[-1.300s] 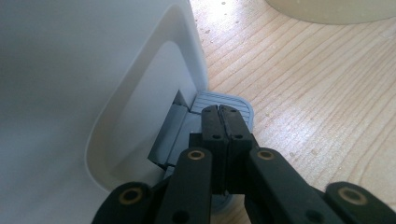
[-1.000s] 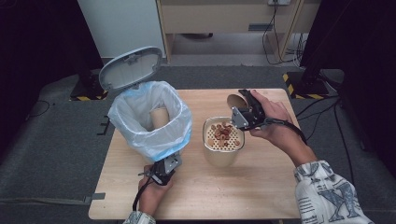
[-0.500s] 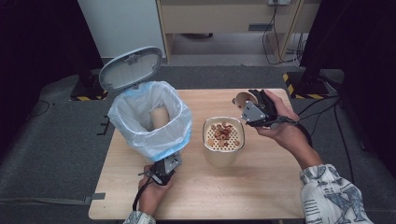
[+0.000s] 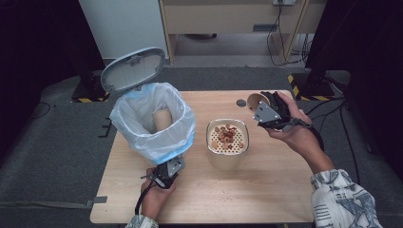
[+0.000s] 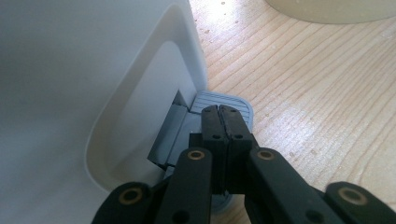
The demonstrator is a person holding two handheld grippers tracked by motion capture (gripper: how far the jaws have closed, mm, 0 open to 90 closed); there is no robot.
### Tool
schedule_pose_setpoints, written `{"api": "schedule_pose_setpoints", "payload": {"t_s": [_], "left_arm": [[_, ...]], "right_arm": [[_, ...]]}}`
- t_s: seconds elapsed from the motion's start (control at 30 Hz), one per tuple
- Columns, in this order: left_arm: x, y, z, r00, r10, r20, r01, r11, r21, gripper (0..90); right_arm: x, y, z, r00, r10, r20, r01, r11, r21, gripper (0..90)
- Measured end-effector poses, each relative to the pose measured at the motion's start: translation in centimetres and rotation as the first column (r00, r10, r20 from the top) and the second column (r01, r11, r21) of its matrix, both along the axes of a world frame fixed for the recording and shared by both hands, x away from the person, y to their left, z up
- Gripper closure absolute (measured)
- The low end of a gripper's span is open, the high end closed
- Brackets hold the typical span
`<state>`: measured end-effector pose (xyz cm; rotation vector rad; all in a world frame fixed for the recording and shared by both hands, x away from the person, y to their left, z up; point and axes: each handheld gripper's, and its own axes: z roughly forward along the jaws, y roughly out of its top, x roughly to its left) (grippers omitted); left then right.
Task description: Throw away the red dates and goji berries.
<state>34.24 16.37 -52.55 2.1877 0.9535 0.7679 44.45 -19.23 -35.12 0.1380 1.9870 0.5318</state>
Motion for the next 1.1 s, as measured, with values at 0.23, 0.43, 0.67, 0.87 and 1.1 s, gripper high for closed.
{"api": "schedule_pose_setpoints", "payload": {"t_s": [0.23,0.43,0.67,0.87,1.1], "left_arm": [[0.0,0.0,0.0,1.0,0.0,0.0,0.0,1.0,-0.001,88.7],[0.0,0.0,0.0,1.0,0.0,0.0,0.0,1.0,0.0,88.7],[0.0,0.0,0.0,1.0,0.0,-0.001,0.0,1.0,-0.001,88.7],[0.0,0.0,0.0,1.0,0.0,0.0,0.0,1.0,-0.002,88.7],[0.0,0.0,0.0,1.0,0.0,-0.001,0.0,1.0,-0.002,88.7]], "right_arm": [[0.0,-0.5,0.0,0.9999,-0.004,-0.012,0.005,1.0,0.019,34.2],[-0.1,-1.0,0.0,0.9996,-0.015,-0.022,0.016,0.999,0.038,34.1],[-0.1,-1.7,0.0,0.9991,-0.025,-0.034,0.027,0.997,0.069,34.0],[-0.3,-2.3,-0.2,0.9981,-0.031,-0.054,0.036,0.995,0.093,33.9],[-0.4,-3.0,-0.4,0.9973,-0.037,-0.064,0.044,0.993,0.112,33.8]]}}
